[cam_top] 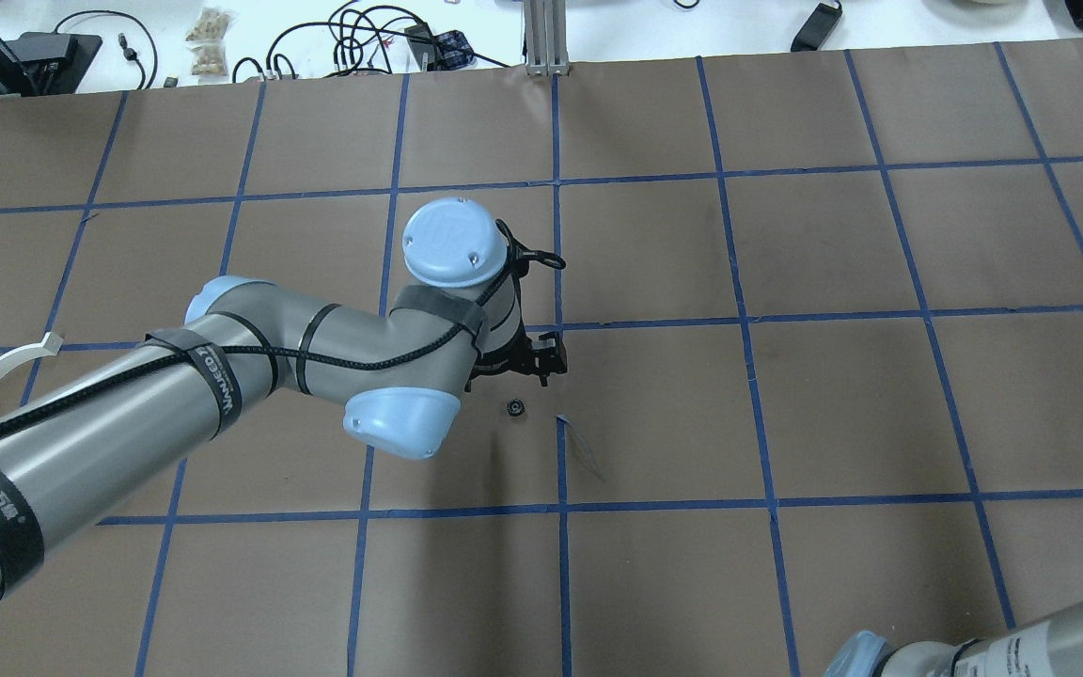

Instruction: Place bearing gear from tray to pile

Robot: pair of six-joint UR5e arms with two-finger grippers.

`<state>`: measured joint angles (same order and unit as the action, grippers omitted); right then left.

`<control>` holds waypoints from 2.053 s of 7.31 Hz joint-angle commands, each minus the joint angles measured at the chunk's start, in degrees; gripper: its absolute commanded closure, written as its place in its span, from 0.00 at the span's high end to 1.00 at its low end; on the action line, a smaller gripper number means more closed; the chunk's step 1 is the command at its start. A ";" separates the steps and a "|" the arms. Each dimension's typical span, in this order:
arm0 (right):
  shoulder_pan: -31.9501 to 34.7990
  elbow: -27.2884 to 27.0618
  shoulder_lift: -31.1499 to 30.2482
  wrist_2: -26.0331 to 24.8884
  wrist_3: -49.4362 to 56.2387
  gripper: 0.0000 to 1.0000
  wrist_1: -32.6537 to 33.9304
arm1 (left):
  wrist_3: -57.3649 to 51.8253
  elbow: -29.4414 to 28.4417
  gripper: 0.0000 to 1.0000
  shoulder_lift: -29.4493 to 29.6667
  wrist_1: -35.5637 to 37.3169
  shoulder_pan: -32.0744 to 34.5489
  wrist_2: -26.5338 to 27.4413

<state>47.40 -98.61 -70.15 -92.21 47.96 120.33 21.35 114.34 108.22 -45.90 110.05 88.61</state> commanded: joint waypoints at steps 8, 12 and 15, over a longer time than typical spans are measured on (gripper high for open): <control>-5.74 13.00 16.35 -3.51 7.32 0.71 1.84 | -0.52 2.64 0.04 3.93 6.34 1.22 0.07; -5.74 12.83 17.76 -4.90 7.15 0.66 3.78 | -3.32 2.03 0.00 -0.19 5.82 0.78 3.99; -5.74 12.92 18.11 -5.44 6.97 0.37 3.78 | -8.74 0.71 0.00 -3.71 -2.14 -11.03 4.46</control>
<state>41.66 -85.72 -52.16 -97.45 55.02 124.09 16.37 115.44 106.35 -43.54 105.12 92.68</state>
